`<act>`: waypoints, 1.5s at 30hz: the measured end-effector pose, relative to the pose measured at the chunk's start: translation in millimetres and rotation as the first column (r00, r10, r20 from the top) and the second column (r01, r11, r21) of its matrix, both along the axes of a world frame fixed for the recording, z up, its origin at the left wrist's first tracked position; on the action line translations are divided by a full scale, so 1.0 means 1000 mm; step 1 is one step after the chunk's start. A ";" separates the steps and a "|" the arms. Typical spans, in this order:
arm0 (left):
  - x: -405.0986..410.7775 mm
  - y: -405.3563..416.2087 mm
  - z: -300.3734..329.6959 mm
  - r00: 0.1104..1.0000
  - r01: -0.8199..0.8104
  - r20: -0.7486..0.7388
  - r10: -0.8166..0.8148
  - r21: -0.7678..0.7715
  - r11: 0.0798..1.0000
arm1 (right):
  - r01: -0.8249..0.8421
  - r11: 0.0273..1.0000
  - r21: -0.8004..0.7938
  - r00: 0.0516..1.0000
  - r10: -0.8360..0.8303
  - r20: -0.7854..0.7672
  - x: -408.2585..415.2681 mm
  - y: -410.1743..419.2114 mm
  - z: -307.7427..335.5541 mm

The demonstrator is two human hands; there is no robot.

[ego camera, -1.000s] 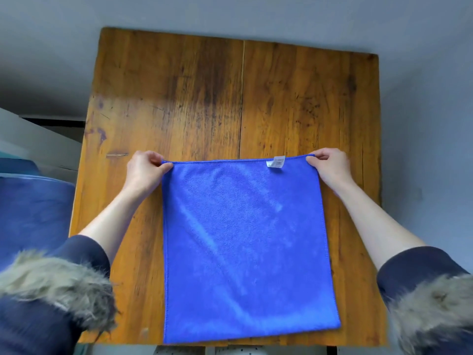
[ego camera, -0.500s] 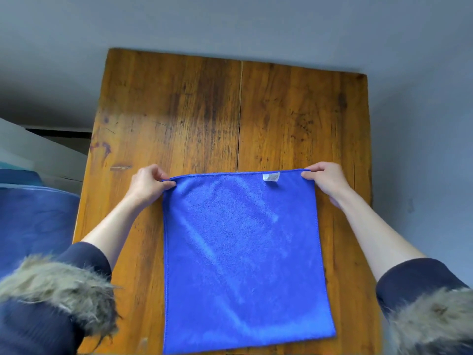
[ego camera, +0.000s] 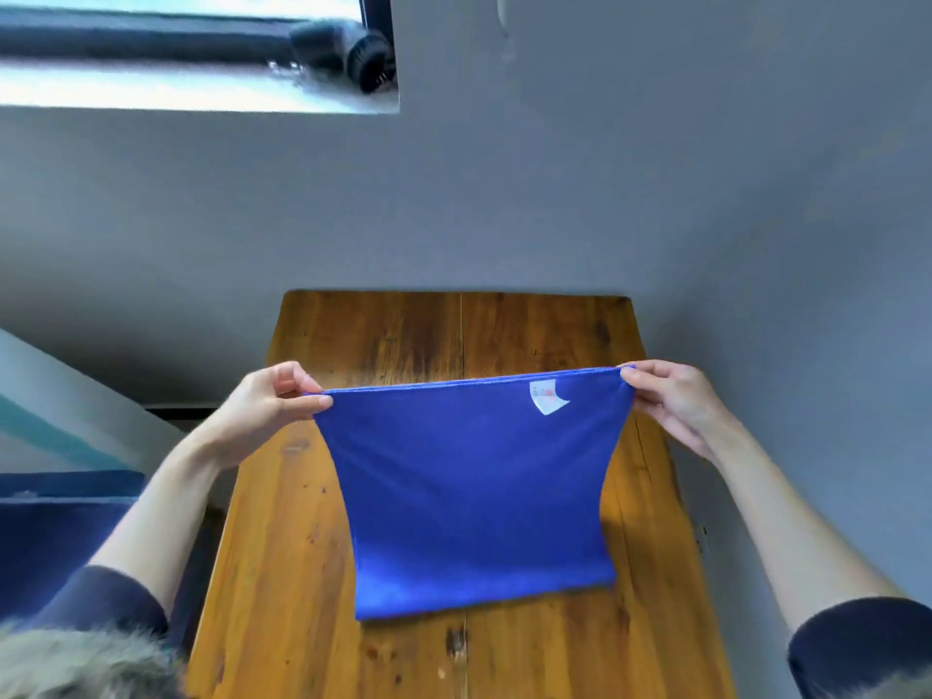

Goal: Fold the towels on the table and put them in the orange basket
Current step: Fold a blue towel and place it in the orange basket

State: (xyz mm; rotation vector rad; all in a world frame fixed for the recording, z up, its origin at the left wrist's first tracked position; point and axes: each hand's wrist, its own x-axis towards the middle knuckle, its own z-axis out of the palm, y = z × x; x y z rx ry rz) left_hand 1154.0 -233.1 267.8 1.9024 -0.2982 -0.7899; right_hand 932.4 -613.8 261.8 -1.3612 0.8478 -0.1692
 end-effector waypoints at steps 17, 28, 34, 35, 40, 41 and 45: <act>0.024 0.000 0.140 0.885 0.095 0.451 -0.116 0.069 0.993 | 0.064 0.981 -0.186 0.936 0.006 0.352 0.028 0.011 0.157; 0.034 0.027 0.131 0.986 0.043 0.167 -0.004 -0.232 0.972 | -0.135 0.830 -0.541 0.979 0.196 0.058 0.032 0.032 0.153; 0.031 0.033 0.117 0.990 0.040 0.139 -0.013 -0.191 0.981 | -0.264 0.840 -0.475 0.961 0.269 -0.059 0.036 0.041 0.151; 0.031 0.034 0.115 0.991 0.033 0.134 -0.008 -0.188 0.982 | -0.295 0.835 -0.465 0.953 0.288 -0.089 0.036 0.041 0.148; 0.035 0.033 0.108 0.992 -0.068 0.083 0.090 -0.241 0.968 | -0.232 0.821 -0.521 0.972 0.212 -0.099 0.050 0.039 0.135; 0.037 0.029 0.109 0.991 -0.084 0.076 0.106 -0.250 0.965 | -0.204 0.795 -0.571 0.979 0.179 -0.100 0.056 0.039 0.134; 0.043 0.011 0.114 0.983 -0.139 0.071 0.167 -0.294 0.946 | -0.056 0.644 -0.763 0.998 0.020 -0.057 0.082 0.036 0.136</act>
